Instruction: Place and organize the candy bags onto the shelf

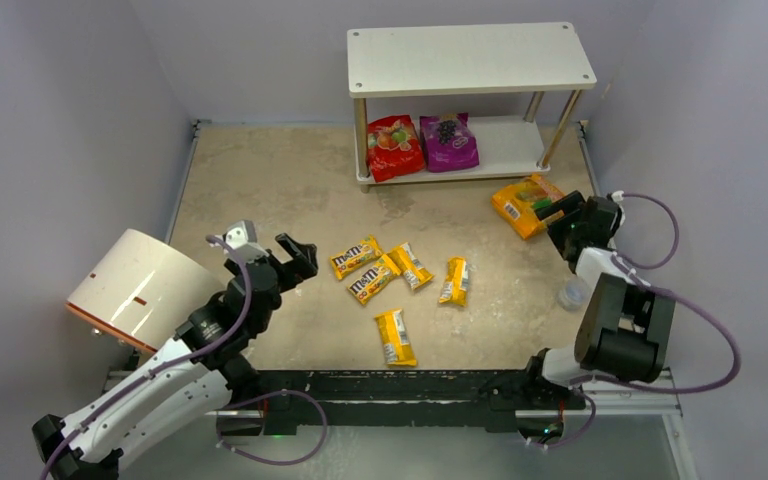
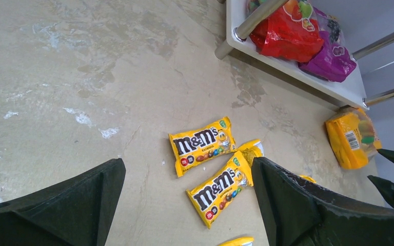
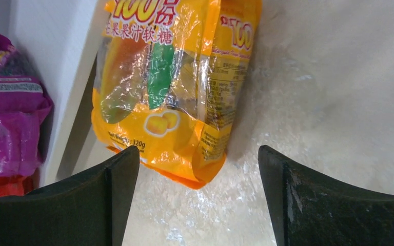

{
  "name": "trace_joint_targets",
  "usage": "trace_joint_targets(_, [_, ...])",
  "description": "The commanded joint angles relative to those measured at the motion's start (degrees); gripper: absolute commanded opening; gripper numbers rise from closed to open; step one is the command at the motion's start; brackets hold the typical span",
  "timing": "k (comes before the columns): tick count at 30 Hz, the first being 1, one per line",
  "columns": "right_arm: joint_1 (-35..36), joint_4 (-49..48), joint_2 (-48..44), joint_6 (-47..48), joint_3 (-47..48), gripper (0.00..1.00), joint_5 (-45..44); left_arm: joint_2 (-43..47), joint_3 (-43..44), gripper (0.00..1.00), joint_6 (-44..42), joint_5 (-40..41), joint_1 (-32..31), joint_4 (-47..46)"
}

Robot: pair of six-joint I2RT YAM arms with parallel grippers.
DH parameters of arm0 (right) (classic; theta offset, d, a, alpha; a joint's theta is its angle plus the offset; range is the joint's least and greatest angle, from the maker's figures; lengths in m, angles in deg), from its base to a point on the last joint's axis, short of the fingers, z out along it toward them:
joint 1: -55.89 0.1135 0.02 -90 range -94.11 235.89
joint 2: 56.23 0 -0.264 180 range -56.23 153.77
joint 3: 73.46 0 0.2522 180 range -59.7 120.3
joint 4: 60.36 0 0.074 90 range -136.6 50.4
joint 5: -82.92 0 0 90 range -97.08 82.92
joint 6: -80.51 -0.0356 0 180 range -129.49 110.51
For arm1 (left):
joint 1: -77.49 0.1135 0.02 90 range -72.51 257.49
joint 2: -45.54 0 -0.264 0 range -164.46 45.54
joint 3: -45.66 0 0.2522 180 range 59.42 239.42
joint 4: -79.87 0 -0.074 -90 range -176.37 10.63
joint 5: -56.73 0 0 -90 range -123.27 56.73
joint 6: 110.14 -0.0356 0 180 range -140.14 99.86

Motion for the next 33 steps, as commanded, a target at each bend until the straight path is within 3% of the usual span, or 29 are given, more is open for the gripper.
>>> trace_joint_targets(1, [0.1,-8.8,6.0,-1.4,2.7,0.84,6.0,-0.4,1.0,1.00,-0.9,-1.0,0.0,-2.3])
trace_joint_targets(7, [0.4,-20.0,10.2,-5.4,-1.2,0.74,6.8,-1.5,0.8,1.00,-0.3,-0.7,0.0,-1.6])
trace_joint_targets(10, [0.4,-22.6,12.3,-5.5,-1.3,0.65,4.3,-2.1,0.5,1.00,-0.2,-0.5,0.0,-1.5])
trace_joint_targets(15, [0.4,-25.3,15.3,-6.5,-1.7,0.60,5.1,-2.8,-0.8,1.00,0.2,-0.7,0.0,-2.7])
trace_joint_targets(18, [0.4,-25.3,15.2,-6.1,-1.7,0.43,5.3,-2.9,-0.7,1.00,-0.1,-0.6,0.0,-2.5])
trace_joint_targets(20, [0.4,-24.9,13.3,-4.6,-1.8,0.17,5.4,-2.7,-0.7,1.00,-0.2,-0.2,0.0,-2.1])
trace_joint_targets(21, [0.4,-24.8,12.0,-2.6,-1.8,0.08,5.9,-2.6,-0.8,1.00,-0.1,0.1,0.0,-2.1])
trace_joint_targets(23, [0.7,-19.9,8.2,2.0,0.0,0.00,7.4,-2.6,-1.3,1.00,-0.1,0.4,0.0,-2.3])
trace_joint_targets(28, [6.2,-2.7,-5.6,17.5,3.7,0.00,3.0,-3.7,-2.3,1.00,-2.7,0.8,0.0,-5.6])
trace_joint_targets(30, [9.5,-0.1,-10.4,25.7,5.2,0.00,1.8,-4.7,-2.1,1.00,-4.2,0.7,0.0,-7.0])
trace_joint_targets(33, [11.1,-1.1,-13.9,35.7,6.7,0.00,10.0,-6.0,-1.5,1.00,-5.4,1.5,0.0,-7.8])
